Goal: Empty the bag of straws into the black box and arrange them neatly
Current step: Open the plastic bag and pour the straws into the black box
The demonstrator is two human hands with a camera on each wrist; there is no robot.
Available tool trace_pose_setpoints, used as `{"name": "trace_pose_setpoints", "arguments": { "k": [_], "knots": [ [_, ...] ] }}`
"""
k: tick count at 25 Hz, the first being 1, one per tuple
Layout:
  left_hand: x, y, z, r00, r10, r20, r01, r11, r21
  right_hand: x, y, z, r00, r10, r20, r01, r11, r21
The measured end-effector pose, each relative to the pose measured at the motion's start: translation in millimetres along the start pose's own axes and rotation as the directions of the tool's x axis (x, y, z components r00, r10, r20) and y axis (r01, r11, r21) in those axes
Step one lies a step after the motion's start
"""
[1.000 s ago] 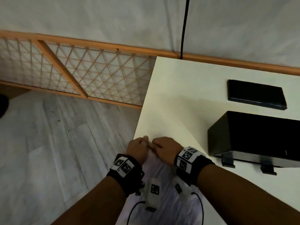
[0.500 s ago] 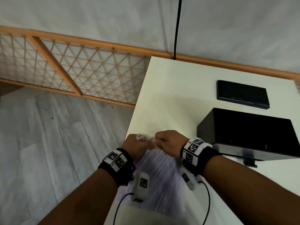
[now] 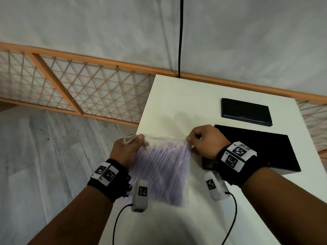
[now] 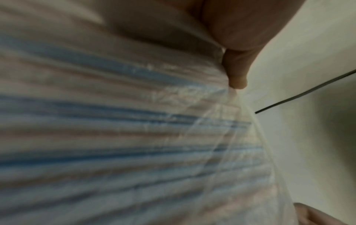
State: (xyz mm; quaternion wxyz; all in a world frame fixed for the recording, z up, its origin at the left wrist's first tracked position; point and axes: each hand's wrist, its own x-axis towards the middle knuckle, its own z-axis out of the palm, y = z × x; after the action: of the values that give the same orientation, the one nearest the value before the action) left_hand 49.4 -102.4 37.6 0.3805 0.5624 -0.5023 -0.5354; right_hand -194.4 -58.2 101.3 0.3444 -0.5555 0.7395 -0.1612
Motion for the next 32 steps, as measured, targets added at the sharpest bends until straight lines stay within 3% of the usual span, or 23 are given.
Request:
{"name": "trace_pose_setpoints", "arguments": {
  "k": [1, 3, 5, 8, 10, 15, 19, 21, 23, 25, 27, 30, 32],
  "knots": [
    [-3.5, 9.3, 3.2, 0.999, 0.039, 0.005, -0.039, 0.999, -0.022, -6.2, -3.9, -4.3, 0.997, 0.071, -0.031, -0.064, 0.980, 0.188],
    [-10.6, 28.9, 11.9, 0.994, 0.106, 0.036, -0.104, 0.992, -0.066, -16.1, -12.9, -9.4, 0.971, 0.240, -0.001, -0.211, 0.853, 0.478],
    [-16.7, 39.5, 23.4, 0.981, 0.175, 0.083, -0.167, 0.982, -0.092, -21.1, -20.5, -10.8, 0.957, 0.282, 0.072, -0.271, 0.770, 0.578],
    [-19.2, 37.7, 36.6, 0.970, 0.231, 0.072, -0.229, 0.973, -0.040, -20.6, -29.8, -6.8, 0.973, 0.218, 0.076, -0.220, 0.773, 0.595],
    [-19.2, 28.9, 42.1, 0.978, 0.208, 0.012, -0.208, 0.978, -0.007, -20.8, -30.7, 0.1, 0.975, 0.199, 0.096, -0.217, 0.778, 0.590],
    [-18.6, 19.3, 50.4, 0.994, 0.110, -0.027, -0.109, 0.993, 0.041, -16.3, -20.3, 13.3, 0.920, 0.301, 0.251, -0.391, 0.682, 0.617],
    [-19.6, 36.6, 71.7, 0.998, 0.019, -0.058, -0.027, 0.990, -0.142, -8.6, -17.1, 18.1, 0.876, 0.320, 0.360, -0.481, 0.624, 0.616],
    [-15.5, 37.7, 77.9, 0.999, 0.029, -0.042, -0.038, 0.971, -0.237, -6.3, -18.2, 11.2, 0.898, 0.310, 0.314, -0.441, 0.632, 0.637],
    [-15.8, 42.3, 83.6, 0.999, -0.041, -0.029, 0.030, 0.948, -0.318, -10.4, -19.2, 0.2, 0.924, 0.285, 0.256, -0.381, 0.622, 0.684],
    [-17.1, 56.1, 90.2, 0.980, -0.198, -0.004, 0.173, 0.865, -0.471, -11.6, -18.1, -5.8, 0.951, 0.221, 0.214, -0.306, 0.610, 0.731],
    [-24.5, 72.2, 99.2, 0.940, -0.317, 0.127, 0.318, 0.679, -0.662, -10.2, -16.7, -4.4, 0.982, 0.131, 0.139, -0.191, 0.624, 0.758],
    [-24.1, 73.2, 106.1, 0.868, -0.380, 0.319, 0.468, 0.412, -0.782, -7.5, -19.7, 0.9, 1.000, 0.000, 0.022, -0.017, 0.632, 0.775],
    [-27.6, 72.9, 99.8, 0.844, -0.403, 0.354, 0.500, 0.349, -0.793, -11.8, -25.5, -5.1, 0.998, -0.055, 0.014, 0.021, 0.594, 0.804]
  ]
}}
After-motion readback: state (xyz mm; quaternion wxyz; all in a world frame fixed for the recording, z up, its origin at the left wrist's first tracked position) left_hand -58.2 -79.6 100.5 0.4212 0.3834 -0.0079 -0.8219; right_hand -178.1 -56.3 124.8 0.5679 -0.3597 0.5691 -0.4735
